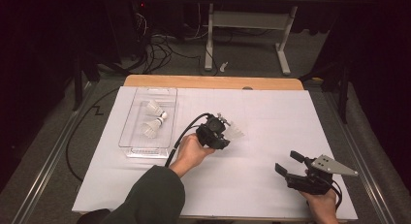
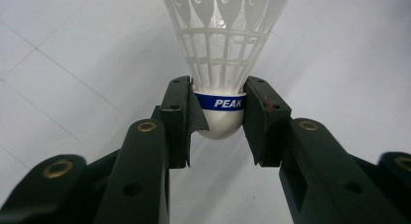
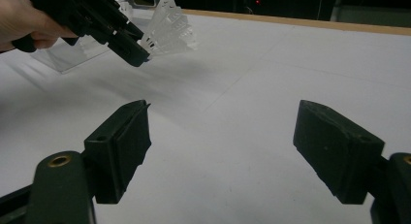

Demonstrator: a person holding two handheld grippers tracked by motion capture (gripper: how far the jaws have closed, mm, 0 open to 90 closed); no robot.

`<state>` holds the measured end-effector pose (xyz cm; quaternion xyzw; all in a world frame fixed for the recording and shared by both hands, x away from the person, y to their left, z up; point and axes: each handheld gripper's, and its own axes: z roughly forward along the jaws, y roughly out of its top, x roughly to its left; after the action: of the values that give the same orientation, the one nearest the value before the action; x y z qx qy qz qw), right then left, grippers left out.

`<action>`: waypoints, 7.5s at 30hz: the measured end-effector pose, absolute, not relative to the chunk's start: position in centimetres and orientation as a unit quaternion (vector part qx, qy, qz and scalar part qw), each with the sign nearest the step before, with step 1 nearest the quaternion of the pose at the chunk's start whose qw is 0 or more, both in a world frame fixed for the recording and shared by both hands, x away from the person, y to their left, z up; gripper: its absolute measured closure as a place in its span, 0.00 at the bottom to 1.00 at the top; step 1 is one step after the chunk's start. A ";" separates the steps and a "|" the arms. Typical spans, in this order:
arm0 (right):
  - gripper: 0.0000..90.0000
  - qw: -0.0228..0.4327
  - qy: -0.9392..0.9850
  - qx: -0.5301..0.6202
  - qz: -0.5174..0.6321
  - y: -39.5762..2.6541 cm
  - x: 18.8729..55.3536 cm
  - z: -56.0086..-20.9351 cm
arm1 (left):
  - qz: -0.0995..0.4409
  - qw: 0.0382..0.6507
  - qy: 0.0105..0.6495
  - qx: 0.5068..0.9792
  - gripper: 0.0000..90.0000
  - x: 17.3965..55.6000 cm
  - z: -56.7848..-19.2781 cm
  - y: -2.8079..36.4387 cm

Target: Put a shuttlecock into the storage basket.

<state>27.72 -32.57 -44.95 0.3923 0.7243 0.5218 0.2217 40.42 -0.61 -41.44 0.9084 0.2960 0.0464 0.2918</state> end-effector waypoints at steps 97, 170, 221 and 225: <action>0.24 0.219 0.725 0.393 0.521 -32.4 27.8 -45.0 | 0.116 0.416 0.359 0.827 0.73 38.3 -37.7 7.7; 0.24 0.219 0.731 0.391 0.515 -32.3 27.8 -45.1 | 0.153 0.424 0.420 0.788 0.73 38.5 -35.6 15.2; 0.24 0.219 0.730 0.392 0.515 -32.3 27.8 -45.1 | 0.168 0.401 0.475 0.766 0.73 39.9 -36.0 18.9; 0.24 0.219 0.730 0.391 0.515 -32.3 27.8 -45.1 | 0.167 0.396 0.481 0.764 0.72 40.3 -36.2 18.9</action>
<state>27.83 -32.29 -45.06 0.3914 0.7304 0.5150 0.2194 40.34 18.92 -36.16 0.7642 0.4809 0.1665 0.3962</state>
